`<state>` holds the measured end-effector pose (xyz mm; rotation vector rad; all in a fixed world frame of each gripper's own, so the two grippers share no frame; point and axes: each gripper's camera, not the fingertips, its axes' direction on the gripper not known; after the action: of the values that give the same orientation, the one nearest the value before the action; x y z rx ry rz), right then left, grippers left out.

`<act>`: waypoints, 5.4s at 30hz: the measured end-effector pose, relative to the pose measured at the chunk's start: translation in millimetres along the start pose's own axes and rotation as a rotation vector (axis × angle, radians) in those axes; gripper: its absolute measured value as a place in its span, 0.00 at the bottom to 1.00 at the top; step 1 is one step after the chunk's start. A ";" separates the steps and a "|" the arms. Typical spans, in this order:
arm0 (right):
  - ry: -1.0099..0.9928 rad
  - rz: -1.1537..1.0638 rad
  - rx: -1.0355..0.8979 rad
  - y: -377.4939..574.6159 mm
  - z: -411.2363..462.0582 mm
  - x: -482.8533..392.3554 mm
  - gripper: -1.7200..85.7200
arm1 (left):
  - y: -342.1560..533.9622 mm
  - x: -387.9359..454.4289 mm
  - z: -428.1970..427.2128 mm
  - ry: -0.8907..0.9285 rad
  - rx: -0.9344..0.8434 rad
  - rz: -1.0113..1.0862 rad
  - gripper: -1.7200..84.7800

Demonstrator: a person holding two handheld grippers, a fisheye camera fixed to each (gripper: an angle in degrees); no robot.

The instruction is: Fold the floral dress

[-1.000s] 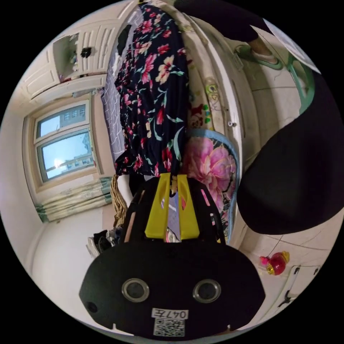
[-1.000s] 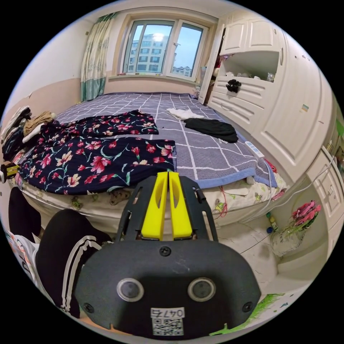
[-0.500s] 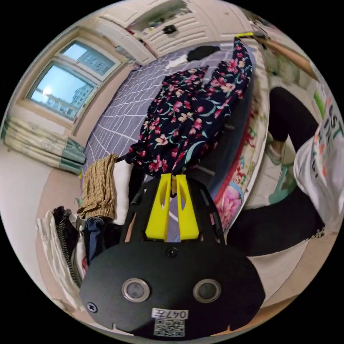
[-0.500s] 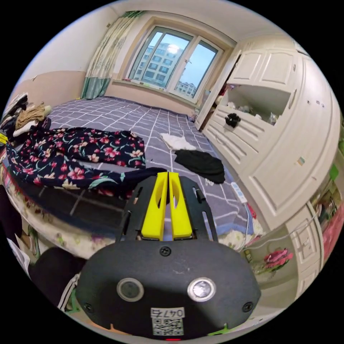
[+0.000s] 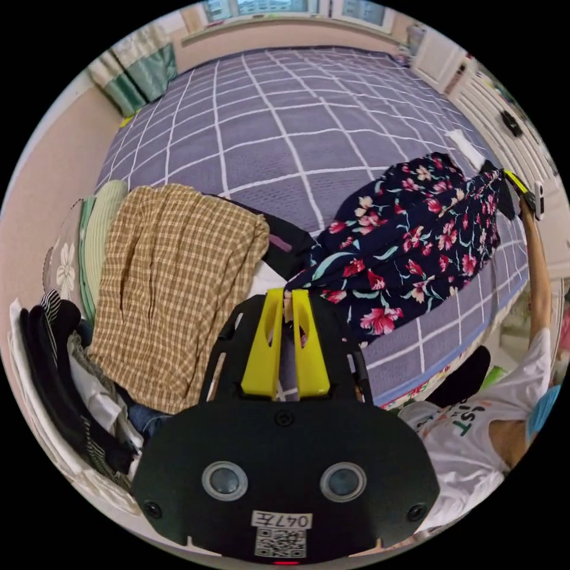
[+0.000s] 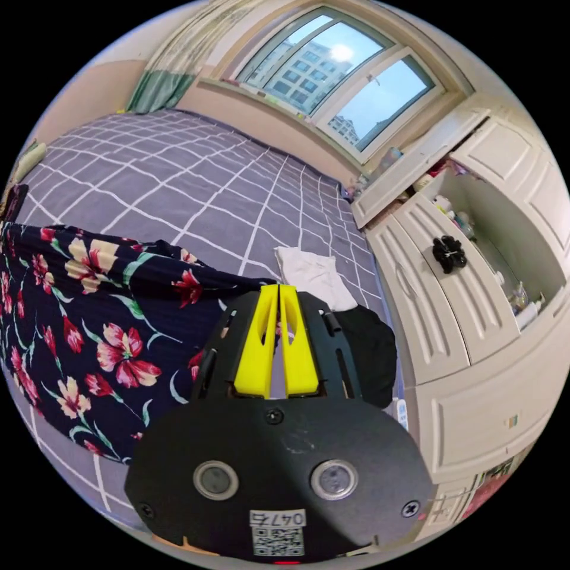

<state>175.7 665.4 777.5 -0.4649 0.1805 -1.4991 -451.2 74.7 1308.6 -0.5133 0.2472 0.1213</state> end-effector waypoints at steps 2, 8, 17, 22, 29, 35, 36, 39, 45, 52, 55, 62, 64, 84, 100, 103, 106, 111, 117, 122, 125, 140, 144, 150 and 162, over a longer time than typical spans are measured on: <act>0.016 -0.039 -0.039 -22.0 41.4 -28.2 0.01 | -26.8 -10.0 12.3 -0.017 -0.050 -0.028 0.03; 0.050 -0.098 -0.090 -62.0 140.2 -97.2 0.02 | -77.6 -44.9 34.2 -0.051 -0.127 -0.077 0.05; -0.037 0.064 -0.195 -42.0 220.4 -122.3 0.16 | -88.8 -91.9 13.0 0.001 -0.033 -0.023 0.17; -0.023 0.167 0.056 -3.6 158.8 -91.4 0.12 | -24.0 -115.7 -57.1 0.005 0.197 -0.070 0.21; -0.319 0.124 0.349 114.9 -8.8 -87.6 0.08 | 148.4 -113.3 -38.2 0.260 0.325 -0.238 0.22; -0.444 0.233 0.354 249.6 -88.2 -113.7 0.08 | 224.4 -152.1 55.0 0.458 0.415 -0.560 0.24; -0.466 0.286 0.355 273.6 -97.3 -116.3 0.08 | 226.9 -158.7 69.1 0.435 0.422 -0.615 0.24; -0.505 0.424 0.370 328.2 -113.5 -116.9 0.06 | 227.9 -171.4 102.0 0.515 0.410 -0.718 0.22; -0.486 0.423 0.271 361.5 -91.5 -111.6 0.07 | 236.4 -196.0 129.1 0.684 0.511 -0.884 0.11; -0.604 0.511 0.121 384.2 -19.3 -80.0 0.09 | 263.6 -173.7 102.9 0.582 0.579 -0.742 0.08; -0.553 0.566 0.051 392.3 12.3 -66.8 0.10 | 275.0 -174.8 95.9 0.544 0.549 -0.721 0.08; -0.713 0.632 -0.012 395.7 52.8 -46.8 0.10 | 315.8 -180.4 94.0 0.564 0.485 -0.739 0.08; -0.712 0.636 0.001 396.1 51.4 -44.5 0.10 | 347.3 -178.5 99.0 0.588 0.460 -0.783 0.08; -0.423 0.391 0.115 367.9 -58.4 -98.0 0.03 | 543.8 -186.0 89.9 0.227 0.274 -1.034 0.20; -0.631 0.589 -0.055 379.2 11.0 -69.7 0.09 | 120.5 127.2 47.1 0.567 0.327 0.216 0.16; -0.636 0.528 -0.183 360.6 35.4 -86.0 0.05 | 93.5 177.5 59.6 0.631 0.335 0.285 0.16; -0.591 0.524 -0.116 353.8 19.0 -87.9 0.02 | 85.1 197.7 73.4 0.623 0.329 0.279 0.15; -0.638 0.377 0.157 315.7 -50.8 -131.0 0.02 | 60.8 200.9 55.2 0.425 0.401 0.220 0.15; -0.841 0.030 0.267 277.2 -126.2 -251.0 0.02 | -99.9 257.5 40.4 0.358 0.294 0.257 0.22; -0.802 -0.115 0.201 260.9 -144.8 -307.4 0.02 | -192.4 282.3 126.9 0.295 0.108 0.028 0.23; -0.852 -0.134 0.207 256.0 -153.9 -313.7 0.02 | -206.2 277.7 157.2 0.212 0.114 -0.091 0.20; -1.562 -0.354 0.327 249.0 -156.2 -305.0 0.04 | -82.2 263.9 157.0 -0.109 0.140 0.098 0.03; -1.385 -0.336 0.356 251.0 -147.9 -290.2 0.10 | -60.9 231.3 149.0 -0.116 0.198 -0.065 0.12; -0.769 0.053 0.282 280.2 -104.4 -176.5 0.07 | -126.6 394.6 126.4 -0.115 0.326 0.767 0.14; -0.522 0.282 0.063 305.6 -17.3 -73.8 0.09 | -206.4 455.2 235.0 -0.197 0.236 1.140 0.10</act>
<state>442.7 736.0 626.2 -0.7309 -0.2046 -1.0645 71.3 37.6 1483.5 -0.0699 0.3318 1.2310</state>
